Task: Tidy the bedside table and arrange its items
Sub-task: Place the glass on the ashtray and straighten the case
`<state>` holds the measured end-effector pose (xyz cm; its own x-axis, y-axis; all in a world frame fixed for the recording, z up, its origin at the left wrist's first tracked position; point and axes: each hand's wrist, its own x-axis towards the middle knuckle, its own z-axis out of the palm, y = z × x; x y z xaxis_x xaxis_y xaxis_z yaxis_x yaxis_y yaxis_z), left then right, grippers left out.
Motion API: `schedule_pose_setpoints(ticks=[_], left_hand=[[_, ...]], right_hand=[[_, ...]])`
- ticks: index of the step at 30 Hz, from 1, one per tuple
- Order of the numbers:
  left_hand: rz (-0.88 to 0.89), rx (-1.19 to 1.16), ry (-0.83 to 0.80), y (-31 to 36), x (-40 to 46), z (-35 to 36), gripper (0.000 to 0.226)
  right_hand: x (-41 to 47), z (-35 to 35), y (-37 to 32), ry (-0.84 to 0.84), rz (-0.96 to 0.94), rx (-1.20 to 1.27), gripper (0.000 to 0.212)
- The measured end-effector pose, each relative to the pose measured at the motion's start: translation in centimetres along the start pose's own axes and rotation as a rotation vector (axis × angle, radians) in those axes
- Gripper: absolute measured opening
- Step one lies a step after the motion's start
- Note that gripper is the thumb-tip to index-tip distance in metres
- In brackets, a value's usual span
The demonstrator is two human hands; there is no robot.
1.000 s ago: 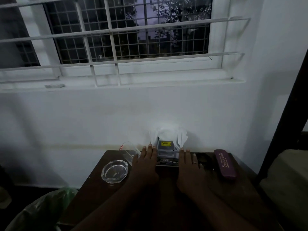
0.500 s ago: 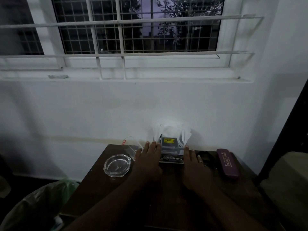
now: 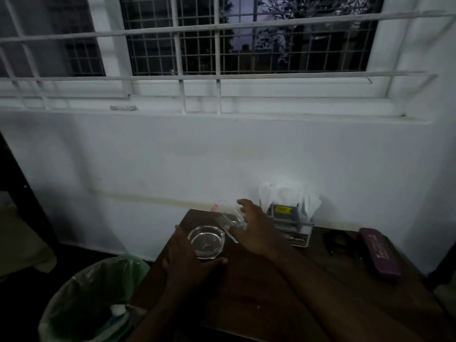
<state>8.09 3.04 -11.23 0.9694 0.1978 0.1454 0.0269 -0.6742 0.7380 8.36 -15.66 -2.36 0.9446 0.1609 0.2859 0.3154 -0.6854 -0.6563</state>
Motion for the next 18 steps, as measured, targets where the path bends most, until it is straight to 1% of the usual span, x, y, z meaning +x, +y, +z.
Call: schedule_pose_setpoints(ticks=[2,3,4,6,7,10,13,14,16,18], left_hand=[[0.009,-0.071,0.006,-0.3,0.5,0.0,0.167],[0.024,-0.086,0.018,-0.4,0.5,0.0,0.162],[0.059,-0.098,0.04,-0.6,0.5,0.0,0.151],[0.164,-0.104,0.095,-1.0,0.3,0.0,0.114],[0.175,-0.099,0.102,-1.1,0.2,-0.1,0.106],[0.138,-0.092,0.077,-1.5,0.6,0.1,0.12],[0.109,-0.088,0.079,-1.3,0.8,0.0,0.126],[0.1,-0.084,0.072,-1.1,0.8,0.0,0.126],[0.104,-0.083,0.056,-0.8,1.2,0.1,0.119],[0.106,-0.094,0.019,-0.3,2.0,0.4,0.113]], right_hand=[[2.6,1.7,-0.6,-0.057,-0.001,-0.138,0.063],[3.6,2.5,-0.8,-0.065,0.008,-0.22,0.059],[4.5,3.1,-0.9,-0.064,0.037,-0.289,0.056],[5.9,4.2,-0.7,-0.071,0.126,-0.361,0.055],[6.5,4.6,-0.5,-0.086,0.175,-0.367,0.058],[8.3,5.3,0.6,-0.153,0.291,-0.336,0.07],[9.7,5.2,1.2,-0.164,0.341,-0.307,0.073],[9.9,5.2,1.2,-0.161,0.347,-0.303,0.073],[10.3,5.0,0.9,-0.131,0.339,-0.294,0.077],[10.6,4.3,0.3,-0.045,0.284,-0.273,0.079]])
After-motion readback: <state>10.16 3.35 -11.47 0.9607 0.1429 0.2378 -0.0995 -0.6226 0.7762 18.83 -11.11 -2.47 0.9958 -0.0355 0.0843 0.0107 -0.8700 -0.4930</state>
